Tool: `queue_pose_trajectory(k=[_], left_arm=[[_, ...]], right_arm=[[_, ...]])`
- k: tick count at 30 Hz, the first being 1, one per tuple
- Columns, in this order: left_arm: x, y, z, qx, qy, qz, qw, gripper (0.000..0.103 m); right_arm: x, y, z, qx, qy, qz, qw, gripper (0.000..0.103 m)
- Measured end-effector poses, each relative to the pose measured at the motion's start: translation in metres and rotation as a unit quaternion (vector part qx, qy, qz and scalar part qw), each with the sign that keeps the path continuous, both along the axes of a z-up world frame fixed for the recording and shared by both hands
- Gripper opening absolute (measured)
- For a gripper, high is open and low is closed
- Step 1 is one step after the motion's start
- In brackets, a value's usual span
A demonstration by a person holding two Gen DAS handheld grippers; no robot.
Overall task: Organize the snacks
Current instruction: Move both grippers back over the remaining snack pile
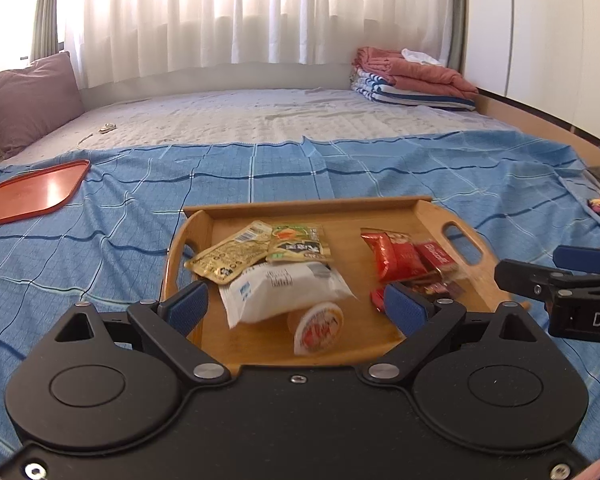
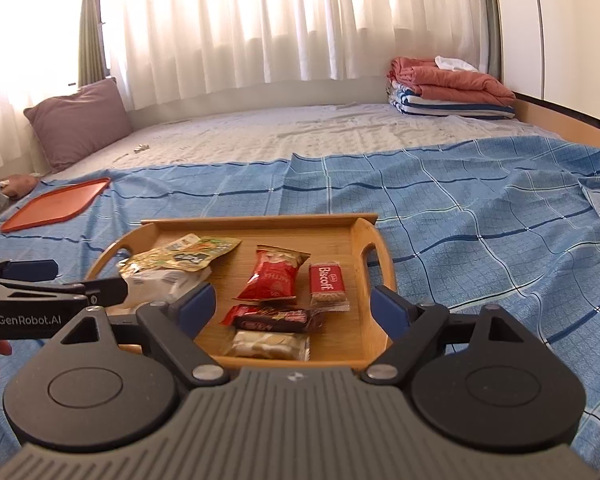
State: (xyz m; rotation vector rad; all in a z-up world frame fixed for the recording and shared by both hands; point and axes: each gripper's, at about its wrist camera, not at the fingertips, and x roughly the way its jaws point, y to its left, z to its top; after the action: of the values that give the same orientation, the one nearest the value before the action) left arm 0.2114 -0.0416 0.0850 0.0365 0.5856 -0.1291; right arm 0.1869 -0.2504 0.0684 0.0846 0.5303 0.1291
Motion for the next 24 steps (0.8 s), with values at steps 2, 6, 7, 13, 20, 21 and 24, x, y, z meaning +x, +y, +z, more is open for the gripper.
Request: queue_pose_trajectory(k=[2,6,7,13,20,21,24], left_arm=[[-0.015,0.003,0.003,-0.002,0.000,-0.005,1.0000,0.095],[-0.043,0.011,0.004,-0.010,0.004,-0.015,0.9998,0.095],[-0.049,0.013,0.003,-0.011,0.006,-0.017,0.9998,0.095],[-0.076,0.022,-0.008,-0.009,0.007,-0.015,0.9998,0.095],[-0.089,0.025,-0.029,-0.006,0.015,-0.010,0.9998,0.096],[-0.090,0.026,-0.032,-0.009,0.017,-0.010,0.9998,0.096],[-0.094,0.026,-0.039,-0.015,0.019,-0.009,0.9997,0.096]], right_arm=[[-0.012,0.002,0.004,0.002,-0.004,0.006,1.000,0.092],[-0.034,0.007,0.007,0.006,-0.006,0.017,1.000,0.092],[-0.039,0.008,0.007,0.004,-0.007,0.019,1.000,0.092],[-0.069,0.016,-0.002,-0.010,-0.008,0.035,0.999,0.093],[-0.087,0.016,-0.026,-0.021,0.017,0.042,0.999,0.093],[-0.089,0.015,-0.030,-0.022,0.020,0.043,0.999,0.093],[-0.095,0.014,-0.041,-0.026,0.030,0.048,0.998,0.093]])
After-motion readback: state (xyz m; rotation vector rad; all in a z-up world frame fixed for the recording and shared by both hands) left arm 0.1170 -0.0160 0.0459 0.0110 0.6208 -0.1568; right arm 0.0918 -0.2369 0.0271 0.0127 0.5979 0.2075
